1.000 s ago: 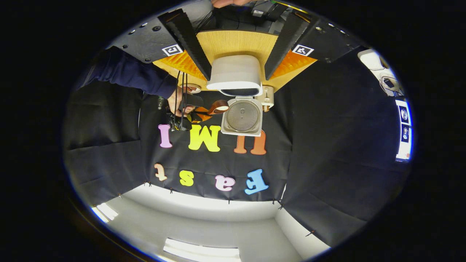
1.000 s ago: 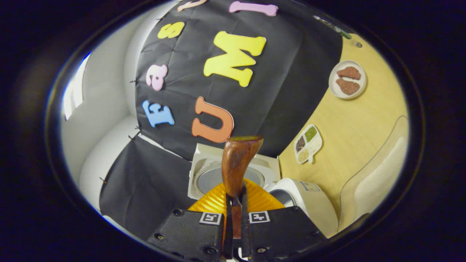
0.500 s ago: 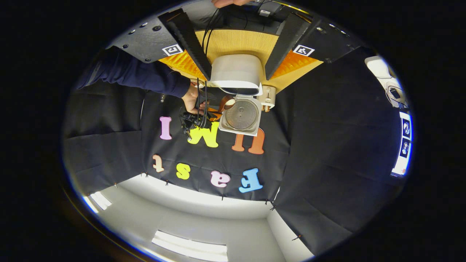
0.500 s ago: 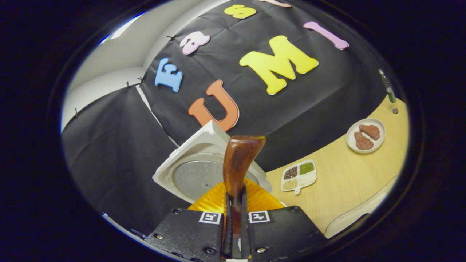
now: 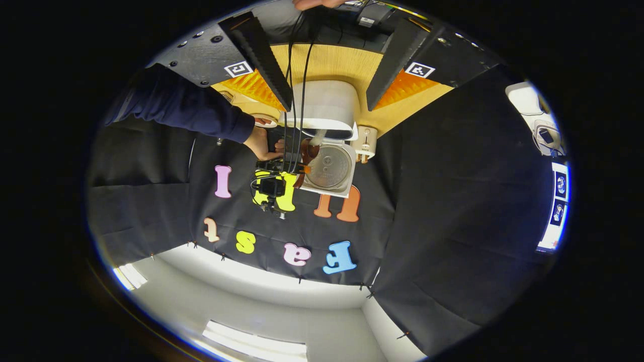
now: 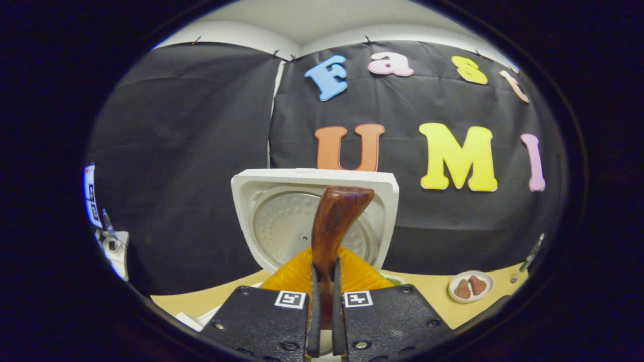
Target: Close the left gripper, press the button to open the rice cooker; take a wooden spoon from the chopstick holder with the right hand, scoop a spoonful of rice and pour it into the rice cooker, then put the wooden spoon back into the chopstick holder.
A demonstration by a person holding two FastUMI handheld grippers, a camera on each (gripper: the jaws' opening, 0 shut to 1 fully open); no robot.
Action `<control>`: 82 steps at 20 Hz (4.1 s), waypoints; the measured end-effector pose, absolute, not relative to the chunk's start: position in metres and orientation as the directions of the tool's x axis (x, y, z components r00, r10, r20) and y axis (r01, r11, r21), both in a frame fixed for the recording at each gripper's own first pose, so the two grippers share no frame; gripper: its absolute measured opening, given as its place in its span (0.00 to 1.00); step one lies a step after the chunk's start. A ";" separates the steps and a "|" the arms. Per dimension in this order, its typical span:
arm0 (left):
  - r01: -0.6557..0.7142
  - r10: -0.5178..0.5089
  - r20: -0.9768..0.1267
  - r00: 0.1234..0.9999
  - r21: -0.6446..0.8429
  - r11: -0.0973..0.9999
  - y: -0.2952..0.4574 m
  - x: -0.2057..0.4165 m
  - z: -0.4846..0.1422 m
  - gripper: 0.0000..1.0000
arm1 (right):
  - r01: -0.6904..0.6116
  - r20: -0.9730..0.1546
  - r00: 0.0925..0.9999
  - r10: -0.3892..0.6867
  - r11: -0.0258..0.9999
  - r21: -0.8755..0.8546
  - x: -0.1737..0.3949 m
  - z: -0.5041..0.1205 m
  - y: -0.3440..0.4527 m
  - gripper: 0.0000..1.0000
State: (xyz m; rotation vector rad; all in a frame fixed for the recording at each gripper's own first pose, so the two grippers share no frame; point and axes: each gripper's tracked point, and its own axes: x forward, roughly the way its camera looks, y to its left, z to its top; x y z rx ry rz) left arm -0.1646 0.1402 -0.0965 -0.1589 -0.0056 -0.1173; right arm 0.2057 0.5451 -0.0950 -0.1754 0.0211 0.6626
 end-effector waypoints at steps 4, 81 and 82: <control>0.144 -0.141 0.031 0.990 -0.145 0.979 0.127 -0.169 -0.091 0.94 | -0.602 -0.051 0.782 0.621 0.731 -0.322 0.187 -0.089 0.548 0.14; 0.082 -0.081 0.054 0.995 -0.022 0.996 0.060 0.148 0.028 0.94 | -0.077 0.076 0.994 0.078 0.997 -0.019 0.070 -0.081 0.065 1.00; 0.081 -0.079 0.052 0.995 -0.027 0.996 0.061 0.157 0.035 0.94 | -0.090 0.074 0.993 0.091 0.996 -0.019 0.073 -0.086 0.070 1.00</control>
